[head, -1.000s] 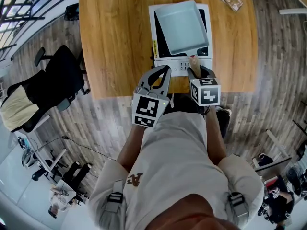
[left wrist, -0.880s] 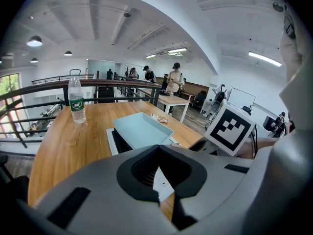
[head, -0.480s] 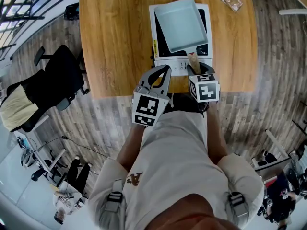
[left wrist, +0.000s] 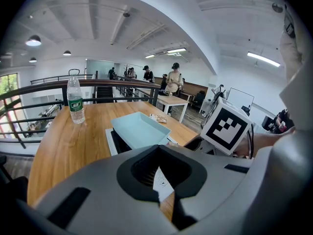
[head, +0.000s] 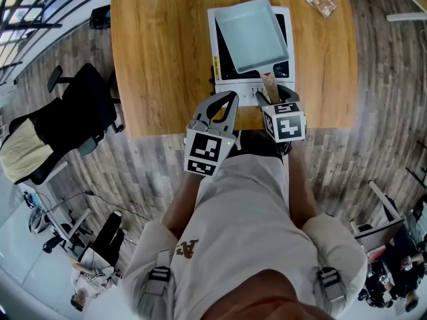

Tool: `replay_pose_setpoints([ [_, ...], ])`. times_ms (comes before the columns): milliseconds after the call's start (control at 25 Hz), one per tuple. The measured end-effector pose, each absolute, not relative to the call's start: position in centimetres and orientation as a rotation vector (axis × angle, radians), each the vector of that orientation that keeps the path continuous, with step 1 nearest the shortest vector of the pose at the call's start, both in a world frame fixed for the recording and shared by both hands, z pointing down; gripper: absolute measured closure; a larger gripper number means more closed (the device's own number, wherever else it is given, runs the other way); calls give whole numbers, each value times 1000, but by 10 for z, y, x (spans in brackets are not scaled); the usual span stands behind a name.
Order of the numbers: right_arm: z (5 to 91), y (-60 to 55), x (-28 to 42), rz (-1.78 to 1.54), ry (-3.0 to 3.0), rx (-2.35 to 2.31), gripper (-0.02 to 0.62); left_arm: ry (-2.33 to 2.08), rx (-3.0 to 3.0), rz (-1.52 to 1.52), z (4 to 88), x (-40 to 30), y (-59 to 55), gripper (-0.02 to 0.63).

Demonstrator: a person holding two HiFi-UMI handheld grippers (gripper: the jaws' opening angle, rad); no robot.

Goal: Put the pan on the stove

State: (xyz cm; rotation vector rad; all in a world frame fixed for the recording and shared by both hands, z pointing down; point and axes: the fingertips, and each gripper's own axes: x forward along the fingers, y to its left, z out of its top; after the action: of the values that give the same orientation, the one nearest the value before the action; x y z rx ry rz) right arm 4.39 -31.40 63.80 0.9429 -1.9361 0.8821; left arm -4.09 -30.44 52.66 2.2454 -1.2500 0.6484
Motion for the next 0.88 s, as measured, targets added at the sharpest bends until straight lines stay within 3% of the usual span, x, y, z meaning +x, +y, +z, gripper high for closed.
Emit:
replay_pose_setpoints([
  [120, 638, -313, 44, 880, -1940, 942, 306, -1251, 2247, 646, 525, -42, -304, 588],
  [240, 638, -314, 46, 871, -1944, 950, 290, -1252, 2247, 646, 525, -43, -304, 588],
  [880, 615, -317, 58, 792, -1979, 1034, 273, -1247, 2286, 629, 517, -47, -302, 588],
])
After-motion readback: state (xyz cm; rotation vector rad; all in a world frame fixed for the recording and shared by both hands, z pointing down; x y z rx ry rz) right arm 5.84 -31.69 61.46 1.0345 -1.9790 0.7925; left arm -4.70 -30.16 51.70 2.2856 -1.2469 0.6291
